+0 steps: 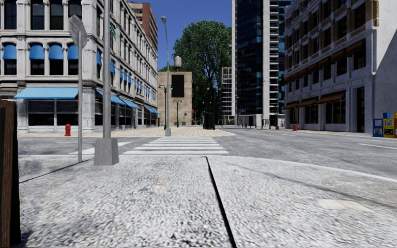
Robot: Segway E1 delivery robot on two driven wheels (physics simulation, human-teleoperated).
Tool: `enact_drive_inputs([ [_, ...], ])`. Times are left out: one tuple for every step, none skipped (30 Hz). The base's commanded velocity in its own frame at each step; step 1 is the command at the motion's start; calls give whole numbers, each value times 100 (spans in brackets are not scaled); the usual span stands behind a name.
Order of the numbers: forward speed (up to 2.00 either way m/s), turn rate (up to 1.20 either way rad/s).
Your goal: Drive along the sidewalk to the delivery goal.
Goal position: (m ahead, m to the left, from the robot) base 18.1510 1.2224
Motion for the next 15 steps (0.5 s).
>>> enact_drive_inputs([
  [200,0],
  [200,0],
  [200,0],
  [200,0],
  [200,0],
  [200,0],
  [200,0],
  [200,0],
  [200,0],
  [200,0],
  [200,0],
  [200,0],
  [200,0],
  [200,0],
  [200,0],
])
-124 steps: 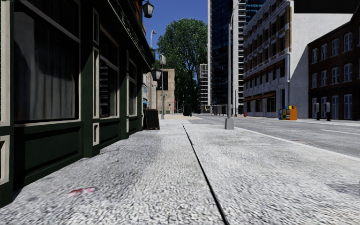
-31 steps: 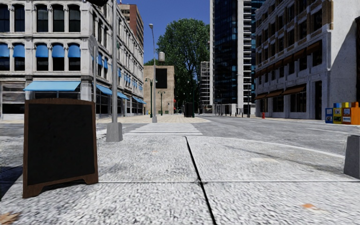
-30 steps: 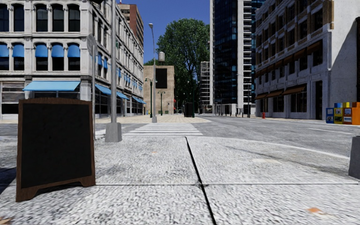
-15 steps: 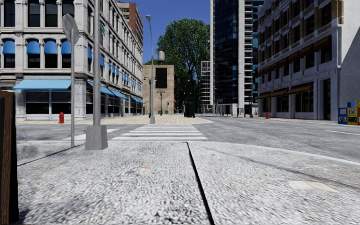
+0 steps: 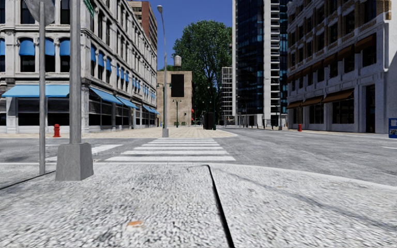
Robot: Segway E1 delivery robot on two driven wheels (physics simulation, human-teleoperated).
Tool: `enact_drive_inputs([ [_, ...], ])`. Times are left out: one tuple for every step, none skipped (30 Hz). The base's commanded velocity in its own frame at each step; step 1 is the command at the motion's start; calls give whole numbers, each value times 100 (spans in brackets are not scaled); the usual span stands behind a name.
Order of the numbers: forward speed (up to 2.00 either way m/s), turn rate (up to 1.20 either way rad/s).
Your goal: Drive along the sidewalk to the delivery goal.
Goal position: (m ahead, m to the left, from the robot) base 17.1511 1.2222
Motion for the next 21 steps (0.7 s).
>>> enact_drive_inputs([
  [200,0],
  [200,0],
  [200,0],
  [200,0],
  [200,0],
  [200,0],
  [200,0],
  [200,0],
  [200,0],
  [200,0],
  [200,0],
  [200,0],
  [200,0],
  [200,0],
  [200,0],
  [200,0],
  [200,0],
  [200,0],
  [200,0],
  [200,0],
  [200,0],
])
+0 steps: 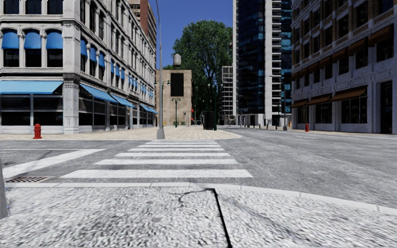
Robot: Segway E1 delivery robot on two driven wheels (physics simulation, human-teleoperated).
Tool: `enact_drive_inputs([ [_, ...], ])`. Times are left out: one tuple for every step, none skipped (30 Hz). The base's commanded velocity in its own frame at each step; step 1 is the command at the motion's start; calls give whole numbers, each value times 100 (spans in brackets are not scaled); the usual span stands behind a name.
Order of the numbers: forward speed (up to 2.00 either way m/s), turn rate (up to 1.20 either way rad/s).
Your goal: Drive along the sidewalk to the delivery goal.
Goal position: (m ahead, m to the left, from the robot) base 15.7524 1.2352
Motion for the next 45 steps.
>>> enact_drive_inputs([
  [200,0],
  [200,0],
  [200,0],
  [200,0],
  [200,0],
  [200,0],
  [200,0],
  [200,0],
  [200,0],
  [200,0],
  [200,0],
  [200,0],
  [200,0],
  [200,0],
  [200,0],
  [200,0],
  [200,9],
  [200,9],
  [200,30],
  [200,38],
  [200,33],
  [200,8],
  [200,8],
  [200,0],
  [200,0],
  [200,0],
  [200,0],
  [200,0],
  [200,0],
  [200,0],
  [200,0],
  [200,0],
  [200,0],
  [200,0],
  [200,0],
  [200,0],
  [200,0],
  [200,0],
  [200,0],
  [200,0],
  [200,0],
  [200,0],
  [200,0],
  [200,0],
  [200,0],
])
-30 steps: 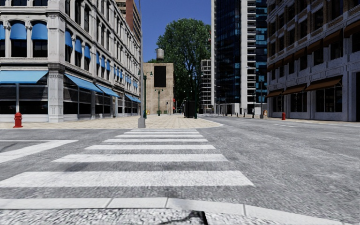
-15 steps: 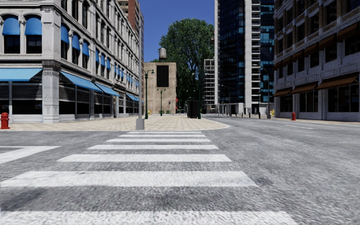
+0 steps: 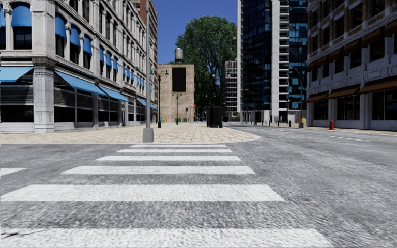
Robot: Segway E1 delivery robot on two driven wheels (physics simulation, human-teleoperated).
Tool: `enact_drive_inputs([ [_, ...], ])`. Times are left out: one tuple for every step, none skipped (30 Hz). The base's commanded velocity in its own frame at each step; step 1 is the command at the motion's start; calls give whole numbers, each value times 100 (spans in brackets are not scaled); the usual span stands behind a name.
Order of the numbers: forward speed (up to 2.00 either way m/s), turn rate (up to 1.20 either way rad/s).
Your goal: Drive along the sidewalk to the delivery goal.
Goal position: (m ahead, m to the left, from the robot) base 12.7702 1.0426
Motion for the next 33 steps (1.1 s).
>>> enact_drive_inputs([
  [200,0],
  [200,0],
  [200,0],
  [200,0],
  [200,0],
  [200,0],
  [200,0],
  [200,0],
  [200,0],
  [200,0],
  [200,0],
  [200,0],
  [200,0],
  [200,0],
  [200,0],
  [200,0],
  [200,0],
  [200,0],
  [200,0],
  [200,0],
  [200,0],
  [200,0],
  [200,0],
  [200,0],
  [200,0],
  [200,0],
  [200,0],
  [200,0],
  [200,0],
  [200,0],
  [200,0],
  [200,0],
  [200,0],
])
